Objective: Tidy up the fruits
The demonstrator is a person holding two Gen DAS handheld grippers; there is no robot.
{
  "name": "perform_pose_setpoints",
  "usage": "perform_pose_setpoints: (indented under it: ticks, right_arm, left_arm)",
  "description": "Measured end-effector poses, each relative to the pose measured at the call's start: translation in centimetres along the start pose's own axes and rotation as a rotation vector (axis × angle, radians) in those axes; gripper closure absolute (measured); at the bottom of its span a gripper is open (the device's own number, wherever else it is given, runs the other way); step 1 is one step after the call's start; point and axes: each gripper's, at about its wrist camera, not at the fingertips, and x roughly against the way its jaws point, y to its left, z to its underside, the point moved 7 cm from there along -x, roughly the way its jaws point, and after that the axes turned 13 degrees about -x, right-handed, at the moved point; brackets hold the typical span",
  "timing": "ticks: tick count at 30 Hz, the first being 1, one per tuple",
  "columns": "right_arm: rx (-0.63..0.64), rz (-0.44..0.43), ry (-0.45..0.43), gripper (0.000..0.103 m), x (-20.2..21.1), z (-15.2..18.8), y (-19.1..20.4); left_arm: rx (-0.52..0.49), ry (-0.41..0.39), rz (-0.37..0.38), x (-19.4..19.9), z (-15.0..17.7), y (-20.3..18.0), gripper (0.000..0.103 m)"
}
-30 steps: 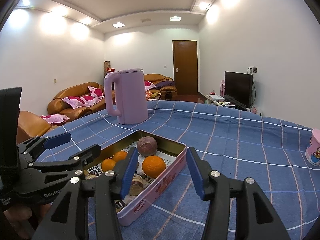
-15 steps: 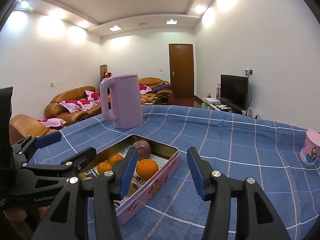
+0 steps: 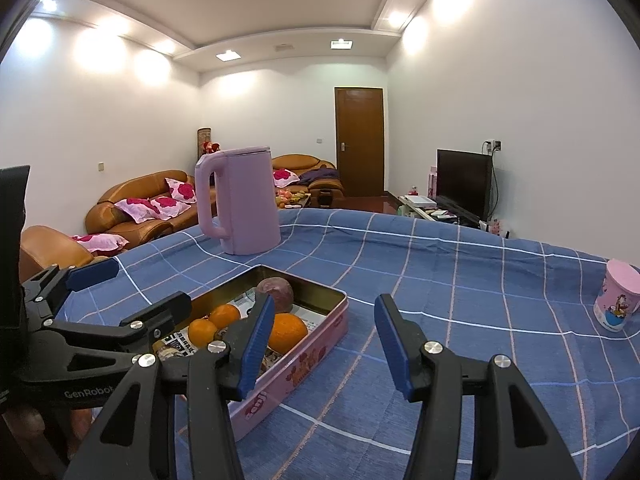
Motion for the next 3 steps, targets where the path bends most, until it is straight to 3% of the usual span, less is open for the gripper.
perform_pose_setpoints:
  ticks: [3]
  right_arm:
    - [0.004, 0.015, 0.004, 0.049, 0.19, 0.01, -0.59]
  left_arm:
    - [-0.003, -0.005, 0.005, 0.13, -0.18, -0.15, 0.0]
